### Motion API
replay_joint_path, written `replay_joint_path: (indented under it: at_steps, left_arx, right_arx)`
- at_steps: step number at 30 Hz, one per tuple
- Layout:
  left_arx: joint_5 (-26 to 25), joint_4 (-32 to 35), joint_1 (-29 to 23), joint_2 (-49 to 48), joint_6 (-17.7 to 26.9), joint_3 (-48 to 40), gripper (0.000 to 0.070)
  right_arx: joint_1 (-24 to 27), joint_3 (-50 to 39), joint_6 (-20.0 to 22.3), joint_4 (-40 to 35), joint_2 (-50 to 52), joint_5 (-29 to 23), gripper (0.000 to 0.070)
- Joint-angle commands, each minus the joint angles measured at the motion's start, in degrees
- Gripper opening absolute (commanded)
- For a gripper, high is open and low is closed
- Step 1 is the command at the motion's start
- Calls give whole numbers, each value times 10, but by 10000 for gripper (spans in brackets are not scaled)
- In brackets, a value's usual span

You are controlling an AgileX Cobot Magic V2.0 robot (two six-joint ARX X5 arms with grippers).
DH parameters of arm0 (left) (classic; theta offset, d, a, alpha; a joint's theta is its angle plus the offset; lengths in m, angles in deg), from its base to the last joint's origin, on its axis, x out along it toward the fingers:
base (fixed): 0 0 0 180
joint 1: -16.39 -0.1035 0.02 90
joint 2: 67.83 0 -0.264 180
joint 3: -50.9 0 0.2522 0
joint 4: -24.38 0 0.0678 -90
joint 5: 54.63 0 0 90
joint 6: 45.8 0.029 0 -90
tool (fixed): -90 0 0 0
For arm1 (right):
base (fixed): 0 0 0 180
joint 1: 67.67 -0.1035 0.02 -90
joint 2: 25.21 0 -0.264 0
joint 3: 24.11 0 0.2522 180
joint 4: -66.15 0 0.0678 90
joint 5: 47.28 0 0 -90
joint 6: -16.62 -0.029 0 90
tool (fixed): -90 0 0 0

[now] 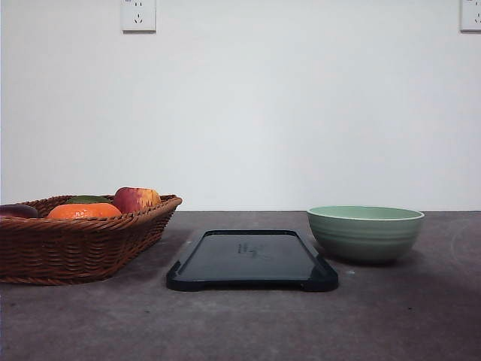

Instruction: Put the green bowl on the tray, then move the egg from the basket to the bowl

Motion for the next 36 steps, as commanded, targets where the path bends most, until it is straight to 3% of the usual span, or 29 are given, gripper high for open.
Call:
replay_joint_path:
  at_steps: [1, 4, 8, 15, 19, 22, 27, 36]
  left_arx:
    - [0, 10, 0, 0, -1, -11, 0]
    - [0, 29, 0, 0, -22, -11, 0]
    - [0, 69, 0, 0, -111, -10, 0]
    - [0, 99, 0, 0, -310, -10, 0]
    - [0, 113, 0, 0, -429, -7, 0]
    - [4, 150, -1, 0, -426, -4, 0]
    - [10, 219, 0, 0, -364, -2, 0]
    - [18, 201, 0, 32, -289, 84, 0]
  right_arx:
    - [1, -2, -7, -6, -1, -1, 11]
    - [1, -2, -8, -14, -1, 0, 11]
    - [1, -2, -32, -27, -1, 0, 11]
    - [0, -2, -217, -32, -1, -7, 9]
    - [0, -2, -288, -56, -1, -5, 9]
    - [0, -1, -320, -88, -1, -5, 8]
    - [0, 18, -320, -115, -1, -5, 4]
    - [0, 126, -250, -75, -64, 12, 4]
